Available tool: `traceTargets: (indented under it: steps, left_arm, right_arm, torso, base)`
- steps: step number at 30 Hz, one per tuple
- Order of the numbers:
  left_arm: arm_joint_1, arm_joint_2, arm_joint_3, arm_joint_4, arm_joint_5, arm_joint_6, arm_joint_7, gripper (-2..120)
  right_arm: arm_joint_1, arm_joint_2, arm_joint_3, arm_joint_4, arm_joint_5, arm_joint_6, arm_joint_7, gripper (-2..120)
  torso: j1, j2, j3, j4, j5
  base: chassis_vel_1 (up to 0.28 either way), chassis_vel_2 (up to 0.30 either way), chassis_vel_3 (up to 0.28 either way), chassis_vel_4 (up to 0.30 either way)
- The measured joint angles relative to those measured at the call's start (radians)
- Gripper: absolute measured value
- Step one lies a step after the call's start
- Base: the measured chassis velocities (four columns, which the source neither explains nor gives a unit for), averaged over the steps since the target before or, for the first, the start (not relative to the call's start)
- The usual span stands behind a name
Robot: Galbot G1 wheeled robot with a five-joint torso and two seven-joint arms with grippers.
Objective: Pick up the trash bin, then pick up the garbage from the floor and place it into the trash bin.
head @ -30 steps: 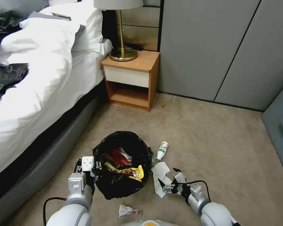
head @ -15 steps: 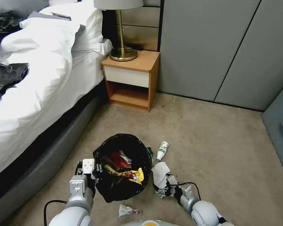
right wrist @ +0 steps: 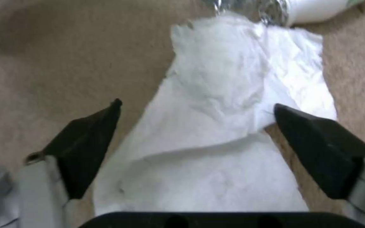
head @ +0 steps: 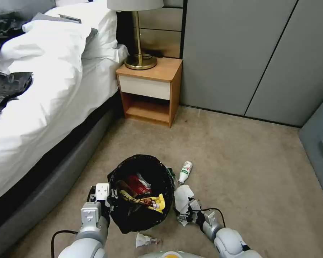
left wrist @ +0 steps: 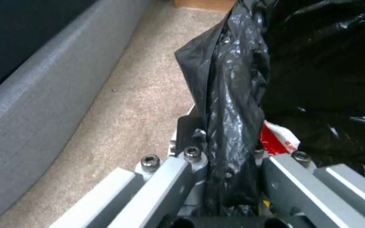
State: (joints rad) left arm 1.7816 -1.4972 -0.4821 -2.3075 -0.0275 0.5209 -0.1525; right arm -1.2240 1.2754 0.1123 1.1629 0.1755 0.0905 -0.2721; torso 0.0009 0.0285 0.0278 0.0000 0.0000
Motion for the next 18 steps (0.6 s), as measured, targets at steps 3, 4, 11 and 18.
traceTargets:
  steps: [3, 4, 11, 18]
  left_arm:
    - [-0.001, -0.001, 0.002, 0.000, 0.000, 0.000, 0.001, 1]
    - [-0.001, -0.001, 0.002, 0.000, 0.000, 0.000, 0.001, 1]
    - [0.001, 0.001, -0.002, 0.000, 0.000, -0.002, 0.001, 1]
    - [0.001, -0.001, 0.004, 0.000, 0.002, -0.002, 0.002, 1]
  right_arm:
    - [0.001, 0.005, 0.009, -0.021, -0.007, 0.012, -0.001, 76]
    - [0.001, 0.005, 0.009, -0.021, -0.007, 0.012, -0.001, 76]
    - [0.007, 0.005, 0.029, -0.066, -0.013, 0.048, -0.011, 47]
    - [0.012, 0.010, 0.032, -0.063, -0.010, 0.053, -0.011, 24]
  torso:
    - [0.000, 0.000, 0.000, 0.0000, -0.0001]
    - [0.000, 0.000, 0.000, 0.0000, -0.0001]
    - [0.000, 0.000, 0.000, 0.0000, 0.0000]
    - [0.000, 0.000, 0.000, 0.0000, 0.0000]
  base:
    - [0.000, 0.000, 0.000, 0.000]
    - [0.000, 0.000, 0.000, 0.000]
    - [0.000, 0.000, 0.000, 0.000]
    - [0.000, 0.000, 0.000, 0.000]
